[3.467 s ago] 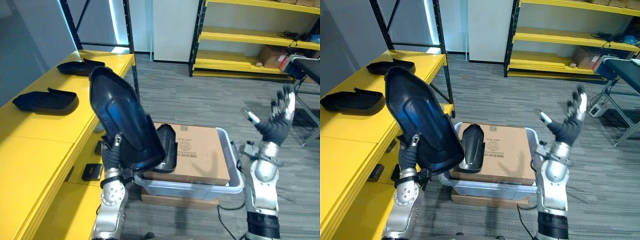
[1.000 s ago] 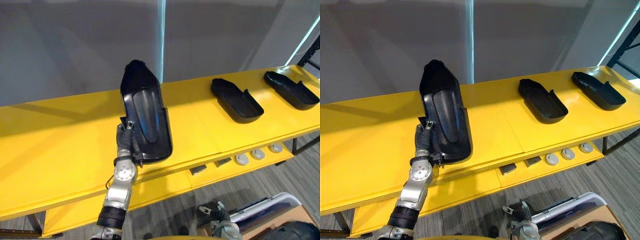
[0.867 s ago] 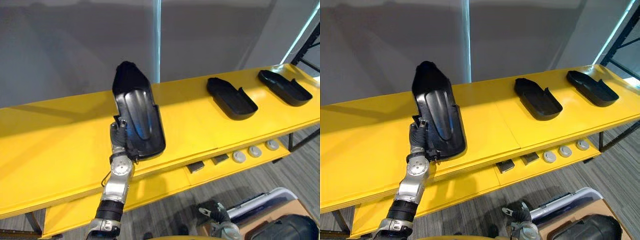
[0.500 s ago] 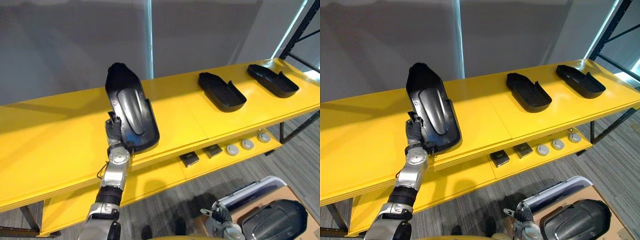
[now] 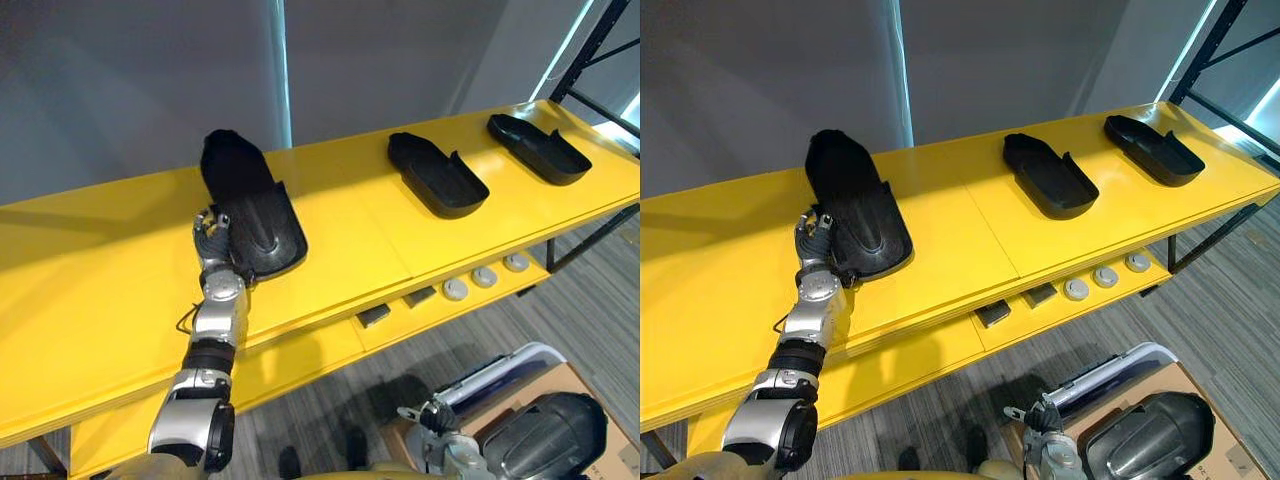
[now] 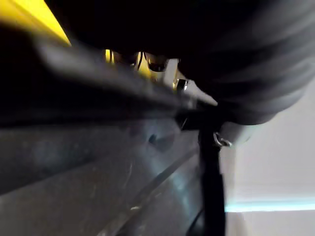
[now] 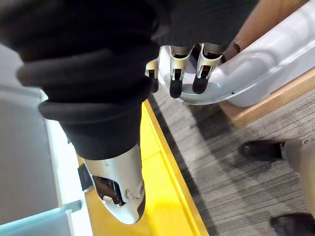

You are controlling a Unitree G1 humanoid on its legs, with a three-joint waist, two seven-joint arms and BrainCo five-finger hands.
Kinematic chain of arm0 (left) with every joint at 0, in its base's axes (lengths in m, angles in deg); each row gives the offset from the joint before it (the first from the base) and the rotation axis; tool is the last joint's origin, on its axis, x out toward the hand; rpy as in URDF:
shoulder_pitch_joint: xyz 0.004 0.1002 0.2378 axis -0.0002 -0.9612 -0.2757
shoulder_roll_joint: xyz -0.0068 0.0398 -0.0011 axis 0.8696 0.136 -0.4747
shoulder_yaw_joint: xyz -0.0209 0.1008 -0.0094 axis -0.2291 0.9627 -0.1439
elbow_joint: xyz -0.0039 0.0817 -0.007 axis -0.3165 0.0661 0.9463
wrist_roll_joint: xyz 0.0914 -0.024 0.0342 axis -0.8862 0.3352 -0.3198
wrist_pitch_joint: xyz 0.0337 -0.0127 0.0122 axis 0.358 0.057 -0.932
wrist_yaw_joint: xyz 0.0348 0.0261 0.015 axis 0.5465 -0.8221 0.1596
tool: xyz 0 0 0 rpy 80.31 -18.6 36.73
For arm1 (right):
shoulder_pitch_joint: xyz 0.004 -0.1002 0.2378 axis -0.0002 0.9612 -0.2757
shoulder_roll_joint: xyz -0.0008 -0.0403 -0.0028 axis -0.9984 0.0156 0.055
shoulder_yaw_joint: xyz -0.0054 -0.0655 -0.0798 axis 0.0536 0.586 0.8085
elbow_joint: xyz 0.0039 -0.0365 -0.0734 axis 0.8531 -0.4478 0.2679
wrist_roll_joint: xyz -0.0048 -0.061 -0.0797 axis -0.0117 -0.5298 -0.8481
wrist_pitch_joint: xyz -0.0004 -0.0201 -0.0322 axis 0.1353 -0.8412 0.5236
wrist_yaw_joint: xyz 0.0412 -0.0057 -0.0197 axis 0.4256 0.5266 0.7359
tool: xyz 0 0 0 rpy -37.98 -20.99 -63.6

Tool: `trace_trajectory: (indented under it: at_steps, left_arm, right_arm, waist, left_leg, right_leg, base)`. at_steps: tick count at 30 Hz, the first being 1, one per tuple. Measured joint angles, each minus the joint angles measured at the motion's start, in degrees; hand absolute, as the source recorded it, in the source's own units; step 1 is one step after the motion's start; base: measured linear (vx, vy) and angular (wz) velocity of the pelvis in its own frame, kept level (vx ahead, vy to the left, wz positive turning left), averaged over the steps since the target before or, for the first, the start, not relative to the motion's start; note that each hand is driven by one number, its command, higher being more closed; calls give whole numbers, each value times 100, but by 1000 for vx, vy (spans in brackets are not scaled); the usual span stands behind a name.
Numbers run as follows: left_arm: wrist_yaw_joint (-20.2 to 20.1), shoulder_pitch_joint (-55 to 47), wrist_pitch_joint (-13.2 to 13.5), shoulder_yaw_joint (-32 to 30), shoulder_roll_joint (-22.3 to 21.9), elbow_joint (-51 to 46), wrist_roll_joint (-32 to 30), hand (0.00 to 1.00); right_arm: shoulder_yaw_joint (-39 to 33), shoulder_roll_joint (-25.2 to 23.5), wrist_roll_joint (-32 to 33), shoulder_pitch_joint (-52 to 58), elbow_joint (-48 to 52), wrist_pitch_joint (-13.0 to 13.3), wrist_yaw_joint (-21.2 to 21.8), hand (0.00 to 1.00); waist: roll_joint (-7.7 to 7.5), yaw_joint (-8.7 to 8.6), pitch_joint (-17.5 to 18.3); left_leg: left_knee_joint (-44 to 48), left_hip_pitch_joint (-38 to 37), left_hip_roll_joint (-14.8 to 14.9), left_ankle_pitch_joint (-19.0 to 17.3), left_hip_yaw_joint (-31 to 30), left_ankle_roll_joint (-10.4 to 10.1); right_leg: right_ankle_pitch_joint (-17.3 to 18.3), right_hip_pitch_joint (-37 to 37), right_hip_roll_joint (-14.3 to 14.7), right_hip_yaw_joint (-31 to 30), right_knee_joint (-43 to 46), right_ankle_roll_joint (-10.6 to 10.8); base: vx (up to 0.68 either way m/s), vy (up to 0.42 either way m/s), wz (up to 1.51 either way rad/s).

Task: Walk over and take plastic housings, then place them on the shelf

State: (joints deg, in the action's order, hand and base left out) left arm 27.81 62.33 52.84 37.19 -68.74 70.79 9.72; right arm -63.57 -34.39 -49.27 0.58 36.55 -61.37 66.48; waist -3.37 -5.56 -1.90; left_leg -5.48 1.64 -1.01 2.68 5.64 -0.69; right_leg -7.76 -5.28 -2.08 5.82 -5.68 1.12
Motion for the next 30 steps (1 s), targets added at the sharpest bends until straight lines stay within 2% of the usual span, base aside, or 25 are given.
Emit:
trace_trajectory:
  at_steps: [3, 6, 14, 17, 19, 21, 25, 30]
  left_arm:
    - [-24, 5, 0, 0, 3, 71, 112, 0]
    - [-249, 42, 1, 6, 53, 72, 112, 0]
    - [-262, 218, 0, 10, 108, 91, 115, 0]
    - [-218, 215, -1, 203, 105, 7, 104, 0]
    - [-152, 137, -18, 438, 64, -571, -105, 0]
    - [-86, -79, -11, 716, 45, -1629, -516, 0]
    - [-85, -752, 223, 1184, -277, -3471, -1559, 0]
    - [-233, -1965, 340, 1618, -682, -4275, -2011, 0]
  right_arm:
    - [-9, 9, 1, -15, 0, 1, -1, 0]
    - [-8, 8, 0, -15, 0, 0, 2, 0]
    - [-7, 8, 0, -3, 0, -4, 6, 0]
    - [-8, 7, 0, 8, -6, -5, 5, 0]
    - [-8, 7, 2, 8, -32, -5, 2, 0]
    - [-16, 8, 4, 62, -40, -2, -6, 0]
    - [-21, 1, 11, 154, -110, 37, -22, 0]
    - [-24, -12, 11, 364, -207, 64, -21, 0]
  waist:
    - [6, -1, -21]
    - [17, 0, -51]
    - [19, 0, -58]
    - [25, 0, -61]
    - [29, 11, -64]
    - [62, 15, -84]
    - [132, 182, -108]
    - [179, 311, -109]
  left_leg:
    - [-4, -1, 2, 0, -42, 0]
    - [-25, -1, 3, -19, -49, -30]
    - [-37, 0, 3, -19, -54, -31]
    - [-28, -3, 1, 1, -94, -1]
    - [-6, -4, -3, 9, -139, 8]
    - [-1, -30, -10, 28, -203, 36]
    - [-1, -34, -13, 26, -253, 36]
    - [-8, -57, -5, 2, -345, 5]
  right_leg:
    - [0, 13, 1, 29, -1, -1]
    - [2, 16, -1, 32, -1, -1]
    - [25, 19, -5, 47, -1, 23]
    - [11, 37, -9, 83, 0, 4]
    - [8, 59, -15, 140, 1, 1]
    - [25, 112, -27, 185, 1, 4]
    - [36, 136, -33, 207, 2, 2]
    - [56, 194, -31, 280, 3, 2]
  base:
    - [-32, 14, 5]
    - [-46, 21, 3]
    - [-5, 3, 0]
    - [9, 6, 6]
    - [30, 20, 12]
    - [28, 31, 15]
    - [8, 22, 5]
    - [-22, 21, 10]
